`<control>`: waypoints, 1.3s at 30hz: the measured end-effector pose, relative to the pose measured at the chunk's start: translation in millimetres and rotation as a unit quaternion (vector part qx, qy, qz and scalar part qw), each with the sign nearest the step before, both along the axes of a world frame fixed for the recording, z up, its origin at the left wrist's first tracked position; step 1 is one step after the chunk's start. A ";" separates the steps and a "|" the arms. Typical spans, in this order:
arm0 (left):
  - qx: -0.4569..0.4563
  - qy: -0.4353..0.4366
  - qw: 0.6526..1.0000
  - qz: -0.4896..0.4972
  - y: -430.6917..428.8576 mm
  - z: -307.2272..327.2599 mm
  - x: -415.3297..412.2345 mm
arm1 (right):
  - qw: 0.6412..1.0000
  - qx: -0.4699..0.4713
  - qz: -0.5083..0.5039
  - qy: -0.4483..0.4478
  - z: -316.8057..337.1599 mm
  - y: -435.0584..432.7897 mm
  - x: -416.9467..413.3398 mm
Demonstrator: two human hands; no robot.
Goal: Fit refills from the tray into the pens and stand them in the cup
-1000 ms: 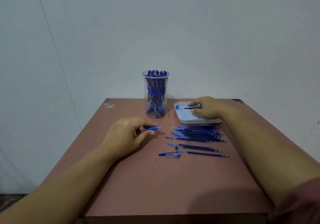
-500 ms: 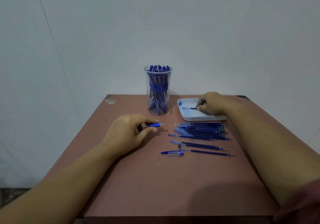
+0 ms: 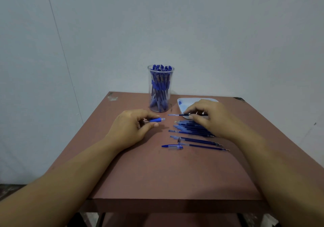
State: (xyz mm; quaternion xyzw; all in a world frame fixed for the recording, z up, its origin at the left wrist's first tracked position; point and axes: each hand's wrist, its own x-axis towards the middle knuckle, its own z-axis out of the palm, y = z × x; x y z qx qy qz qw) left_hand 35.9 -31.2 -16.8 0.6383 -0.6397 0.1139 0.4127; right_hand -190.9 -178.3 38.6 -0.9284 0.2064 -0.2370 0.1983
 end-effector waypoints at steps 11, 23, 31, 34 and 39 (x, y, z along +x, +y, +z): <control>-0.004 0.040 0.999 -0.005 5.1 -1.6 -3.8 | 0.996 0.023 0.022 -0.087 -26.6 8.8 1.0; 0.013 0.026 0.999 -0.019 7.2 0.5 -4.5 | 0.998 0.015 0.026 -0.064 -33.9 4.6 3.1; 0.025 -0.063 0.998 -0.014 7.4 1.7 -9.8 | 0.996 -0.062 0.055 -0.020 -32.5 19.6 11.9; 0.019 -0.031 0.999 -0.011 5.9 1.4 -9.9 | 0.996 -0.071 0.047 -0.036 -31.0 19.7 11.2; 0.017 -0.010 1.000 -0.014 8.5 2.0 -7.1 | 0.997 -0.054 -0.003 -0.053 -32.1 9.9 0.5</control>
